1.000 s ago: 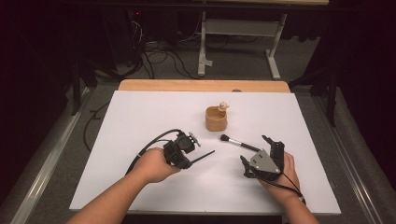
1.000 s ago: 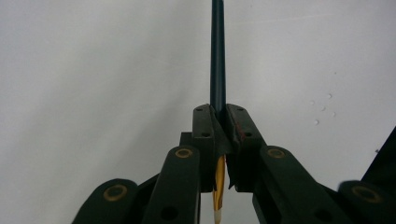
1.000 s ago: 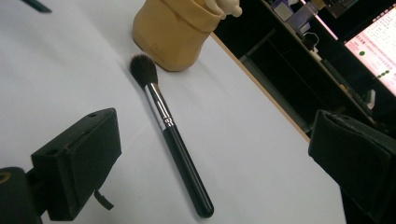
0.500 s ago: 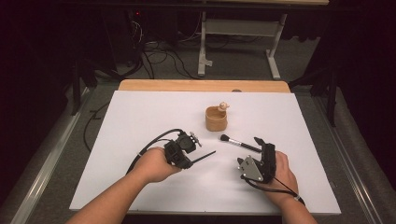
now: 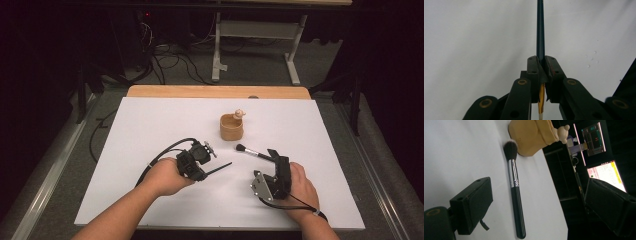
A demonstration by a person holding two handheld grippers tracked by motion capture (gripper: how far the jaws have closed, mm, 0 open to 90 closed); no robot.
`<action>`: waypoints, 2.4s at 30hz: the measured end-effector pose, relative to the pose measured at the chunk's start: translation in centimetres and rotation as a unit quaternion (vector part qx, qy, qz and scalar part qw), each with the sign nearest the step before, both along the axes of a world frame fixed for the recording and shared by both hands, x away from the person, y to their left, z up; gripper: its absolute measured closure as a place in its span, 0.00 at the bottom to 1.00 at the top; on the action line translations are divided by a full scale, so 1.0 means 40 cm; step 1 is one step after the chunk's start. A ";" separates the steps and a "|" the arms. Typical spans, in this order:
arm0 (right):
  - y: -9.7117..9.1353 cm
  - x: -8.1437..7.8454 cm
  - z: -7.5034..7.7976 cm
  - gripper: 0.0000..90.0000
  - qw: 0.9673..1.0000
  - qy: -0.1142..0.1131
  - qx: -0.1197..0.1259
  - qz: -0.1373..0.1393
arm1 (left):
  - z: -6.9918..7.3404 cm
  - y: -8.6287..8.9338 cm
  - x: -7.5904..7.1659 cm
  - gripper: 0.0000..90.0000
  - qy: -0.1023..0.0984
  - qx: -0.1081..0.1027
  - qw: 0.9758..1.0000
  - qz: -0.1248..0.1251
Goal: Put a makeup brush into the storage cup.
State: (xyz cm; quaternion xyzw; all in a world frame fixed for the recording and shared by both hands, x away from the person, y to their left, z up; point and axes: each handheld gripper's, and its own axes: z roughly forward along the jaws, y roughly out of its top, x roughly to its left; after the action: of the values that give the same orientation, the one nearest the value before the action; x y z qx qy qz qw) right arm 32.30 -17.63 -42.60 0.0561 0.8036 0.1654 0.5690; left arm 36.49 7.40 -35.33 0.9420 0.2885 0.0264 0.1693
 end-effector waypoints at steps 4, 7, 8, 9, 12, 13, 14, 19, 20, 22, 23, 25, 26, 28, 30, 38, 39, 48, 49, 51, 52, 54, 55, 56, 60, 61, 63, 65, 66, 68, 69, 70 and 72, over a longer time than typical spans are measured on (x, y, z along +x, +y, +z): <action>0.004 -0.004 -0.003 0.11 1.000 -0.008 -0.014 0.007 | 0.001 -0.001 -0.003 0.92 -0.002 0.000 1.000 0.000; 0.006 -0.006 -0.006 0.12 1.000 -0.009 -0.015 0.006 | 0.003 -0.003 -0.003 0.92 -0.004 0.000 1.000 0.000; 0.007 -0.004 -0.003 0.12 0.999 -0.012 -0.027 0.015 | 0.002 -0.003 -0.004 0.92 -0.003 0.000 1.000 -0.001; 0.007 -0.004 -0.003 0.12 0.999 -0.012 -0.027 0.015 | 0.001 -0.005 -0.005 0.92 -0.001 -0.001 1.000 -0.004; 0.008 -0.012 -0.003 0.16 1.000 -0.013 -0.024 0.011 | -0.002 -0.010 -0.007 0.92 -0.003 -0.002 1.000 -0.008; 0.009 -0.013 -0.003 0.17 1.000 -0.015 -0.024 0.015 | -0.002 -0.012 -0.007 0.92 -0.003 -0.003 1.000 -0.008; 0.010 -0.016 -0.002 0.18 0.999 -0.014 -0.024 0.020 | -0.002 -0.014 -0.007 0.92 -0.003 -0.004 1.000 -0.008; 0.014 -0.019 -0.003 0.19 0.999 -0.014 -0.026 0.020 | 0.002 -0.023 -0.007 0.92 -0.002 -0.007 1.000 -0.012; 0.015 -0.019 -0.003 0.20 0.999 -0.014 -0.026 0.021 | 0.003 -0.025 -0.007 0.92 -0.003 -0.008 1.000 -0.012; 0.016 -0.021 -0.003 0.21 0.999 -0.018 -0.028 0.020 | 0.005 -0.029 -0.005 0.92 -0.003 -0.010 1.000 -0.014; 0.016 -0.021 -0.002 0.23 0.999 -0.018 -0.029 0.025 | 0.007 -0.030 -0.004 0.92 -0.005 -0.009 1.000 -0.016; 0.017 -0.026 -0.003 0.26 0.999 -0.020 -0.028 0.024 | 0.008 -0.034 -0.004 0.92 -0.005 -0.011 1.000 -0.016; 0.017 -0.026 -0.003 0.26 0.999 -0.020 -0.028 0.024 | 0.009 -0.036 -0.003 0.92 -0.006 -0.010 1.000 -0.020; 0.019 -0.026 0.000 0.32 0.999 -0.019 -0.041 0.030 | 0.010 -0.041 -0.004 0.92 -0.006 -0.011 1.000 -0.019; 0.022 -0.030 -0.001 0.36 0.998 -0.020 -0.045 0.033 | 0.011 -0.044 -0.004 0.92 -0.006 -0.011 1.000 -0.022; 0.026 -0.035 -0.004 0.45 0.998 -0.017 -0.049 0.041 | 0.014 -0.058 -0.005 0.92 -0.006 -0.011 0.999 -0.030; 0.027 -0.037 -0.005 0.46 0.998 -0.017 -0.049 0.039 | 0.015 -0.059 -0.005 0.92 -0.006 -0.011 0.999 -0.032; 0.035 -0.039 -0.019 0.52 0.997 0.000 -0.064 0.049 | 0.022 -0.074 -0.012 0.92 -0.009 -0.019 0.999 -0.039; 0.038 -0.042 -0.020 0.52 0.997 0.003 -0.068 0.047 | 0.023 -0.075 -0.012 0.92 -0.009 -0.020 0.999 -0.041; 0.039 -0.041 -0.020 0.53 0.996 0.004 -0.071 0.051 | 0.024 -0.079 -0.014 0.92 -0.009 -0.022 0.999 -0.043; 0.040 -0.042 -0.020 0.53 0.996 0.002 -0.076 0.049 | 0.025 -0.080 -0.014 0.92 -0.009 -0.021 0.999 -0.046; 0.042 -0.041 -0.021 0.55 0.995 0.008 -0.077 0.060 | 0.027 -0.084 -0.014 0.92 -0.010 -0.022 0.999 -0.049; 0.044 -0.042 -0.022 0.56 0.995 0.007 -0.080 0.062 | 0.027 -0.086 -0.015 0.92 -0.010 -0.023 0.999 -0.049; 0.044 -0.043 -0.022 0.57 0.995 0.007 -0.081 0.062 | 0.028 -0.087 -0.015 0.92 -0.010 -0.024 0.998 -0.049; 0.049 -0.046 -0.023 0.61 0.994 0.012 -0.083 0.069 | 0.032 -0.095 -0.017 0.92 -0.009 -0.030 0.998 -0.051; 0.051 -0.047 -0.023 0.63 0.994 0.011 -0.084 0.072 | 0.032 -0.097 -0.018 0.92 -0.010 -0.029 0.998 -0.051; 0.052 -0.050 -0.023 0.66 0.993 0.009 -0.087 0.075 | 0.033 -0.100 -0.017 0.92 -0.009 -0.031 0.998 -0.055; 0.052 -0.051 -0.024 0.67 0.993 0.008 -0.087 0.076 | 0.034 -0.103 -0.018 0.92 -0.009 -0.031 0.998 -0.055; 0.053 -0.050 -0.024 0.68 0.993 0.010 -0.085 0.082 | 0.034 -0.104 -0.018 0.92 -0.008 -0.031 0.998 -0.056; 0.054 -0.054 -0.023 0.71 0.992 0.005 -0.089 0.085 | 0.031 -0.107 -0.018 0.92 -0.005 -0.030 0.998 -0.057; 0.054 -0.054 -0.023 0.71 0.992 0.005 -0.089 0.085 | 0.031 -0.107 -0.018 0.92 -0.005 -0.030 0.998 -0.057; 0.055 -0.056 -0.023 0.73 0.992 0.003 -0.090 0.086 | 0.031 -0.109 -0.018 0.92 -0.005 -0.030 0.998 -0.058; 0.055 -0.056 -0.023 0.74 0.992 0.002 -0.090 0.089 | 0.029 -0.113 -0.019 0.92 -0.004 -0.029 0.998 -0.059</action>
State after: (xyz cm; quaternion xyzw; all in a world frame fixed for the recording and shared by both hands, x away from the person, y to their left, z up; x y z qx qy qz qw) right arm 30.04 -15.41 -43.53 -0.0665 0.8183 0.1419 0.5530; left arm 35.72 2.88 -34.19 0.9520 0.2321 0.0115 0.1991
